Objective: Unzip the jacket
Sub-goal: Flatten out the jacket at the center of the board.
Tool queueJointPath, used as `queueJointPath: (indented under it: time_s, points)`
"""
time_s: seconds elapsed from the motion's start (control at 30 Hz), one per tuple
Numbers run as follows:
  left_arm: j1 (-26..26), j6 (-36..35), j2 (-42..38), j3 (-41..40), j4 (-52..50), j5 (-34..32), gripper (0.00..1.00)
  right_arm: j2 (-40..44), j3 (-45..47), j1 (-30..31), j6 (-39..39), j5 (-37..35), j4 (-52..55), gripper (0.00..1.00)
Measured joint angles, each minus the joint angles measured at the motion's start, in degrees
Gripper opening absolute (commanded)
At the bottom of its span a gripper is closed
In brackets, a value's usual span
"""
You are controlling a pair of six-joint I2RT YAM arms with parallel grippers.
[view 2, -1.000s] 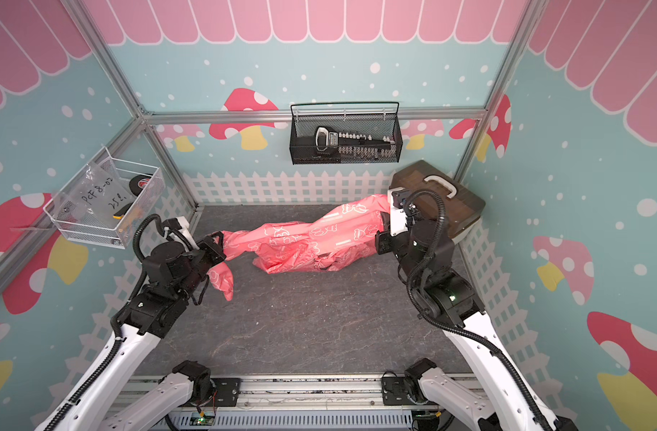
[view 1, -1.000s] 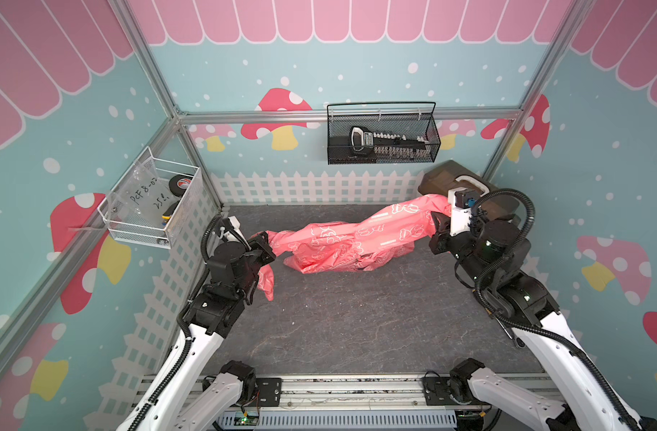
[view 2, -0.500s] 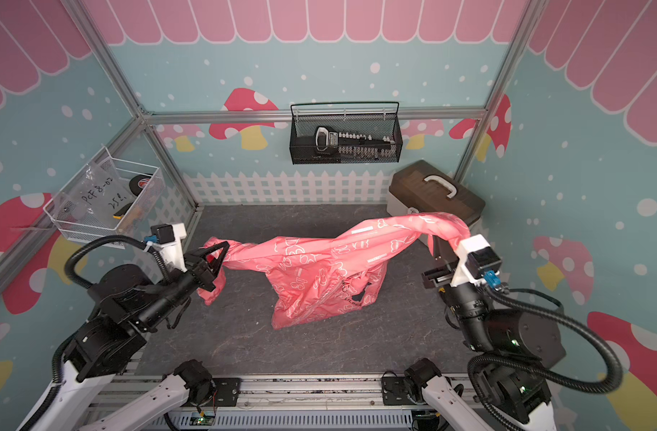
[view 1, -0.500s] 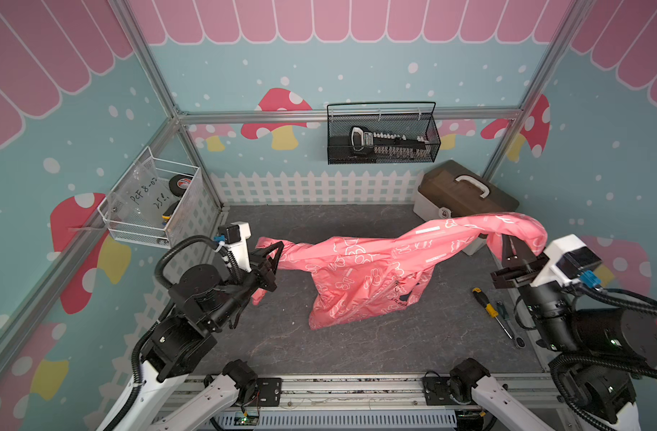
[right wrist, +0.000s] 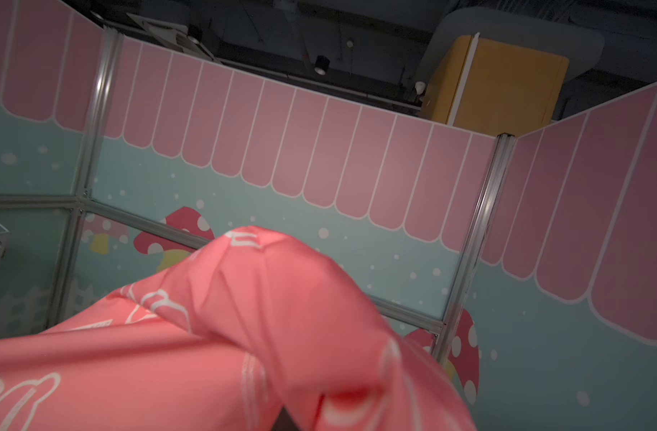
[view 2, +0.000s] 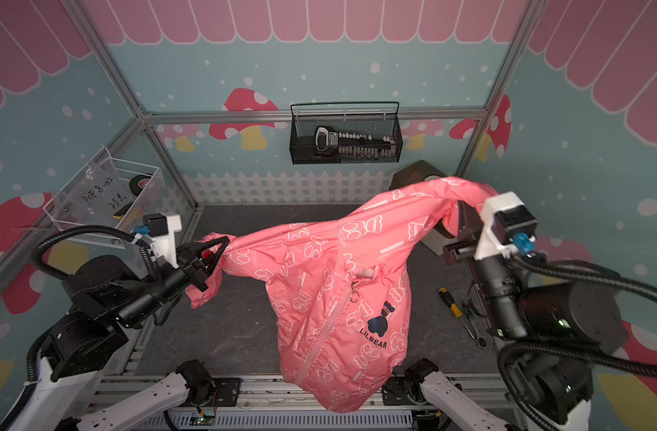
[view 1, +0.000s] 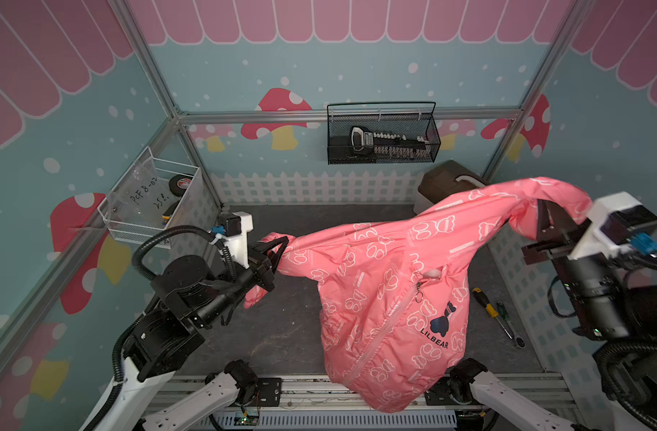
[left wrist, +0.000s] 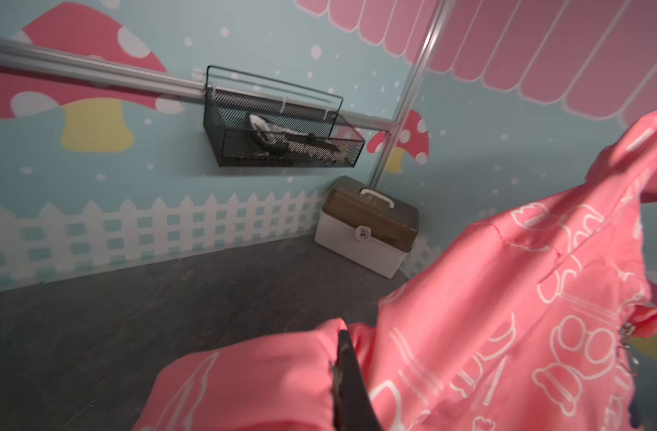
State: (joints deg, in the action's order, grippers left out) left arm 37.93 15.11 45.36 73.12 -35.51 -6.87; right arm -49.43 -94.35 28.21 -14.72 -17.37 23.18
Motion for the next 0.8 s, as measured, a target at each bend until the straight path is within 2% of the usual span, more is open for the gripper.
queueJointPath:
  time_s: [0.13, 0.27, 0.37, 0.4, 0.43, 0.47, 0.5, 0.63, 0.7, 0.77, 0.8]
  points:
    - [-2.27, -0.59, 6.12, -6.34, -4.11, -8.66, 0.0, -12.28, 4.44, -0.26, 0.9, -5.64, -0.28, 0.0]
    - [-10.78, -0.17, 16.02, -12.96, -6.29, -6.71, 0.0, -30.18, 5.84, -1.18, 3.56, -5.84, -0.15, 0.0]
    - [-17.81, 0.98, 23.12, -13.92, -7.34, -4.85, 0.0, -44.81, 2.64, -1.6, 5.25, -5.42, 0.79, 0.03]
    - [-20.46, 1.53, 25.88, -13.07, -7.93, -3.89, 0.0, -50.25, -0.04, -1.64, 5.97, -5.01, 2.1, 0.1]
    - [-22.49, 2.05, 28.33, -11.93, -8.35, -3.15, 0.0, -54.82, -3.1, -1.66, 6.67, -4.68, 3.32, 0.21]
    - [-24.44, 2.6, 31.23, -10.19, -8.9, -2.67, 0.0, -59.69, -6.97, -1.64, 7.48, -4.31, 4.66, 0.54]
    - [-25.68, 2.95, 33.86, -8.22, -9.2, -2.54, 0.02, -64.59, -11.87, -1.64, 8.41, -4.0, 6.71, 0.69]
    - [-26.67, 3.98, 42.47, 0.39, -9.92, -2.56, 0.54, -79.78, -35.3, -1.86, 11.98, -4.42, 17.88, 0.8]
    - [-26.56, 4.37, 45.11, 3.96, -9.97, -3.21, 0.66, -83.93, -45.11, -1.99, 13.9, -4.79, 23.52, 0.82]
    - [-26.56, 4.2, 45.68, 5.66, -9.99, -5.2, 0.75, -83.69, -48.26, -2.4, 16.04, -4.7, 28.74, 0.82]
    - [-26.56, 4.31, 45.16, 5.75, -10.1, -6.36, 0.77, -82.42, -47.67, -2.73, 17.0, -4.31, 30.6, 0.86]
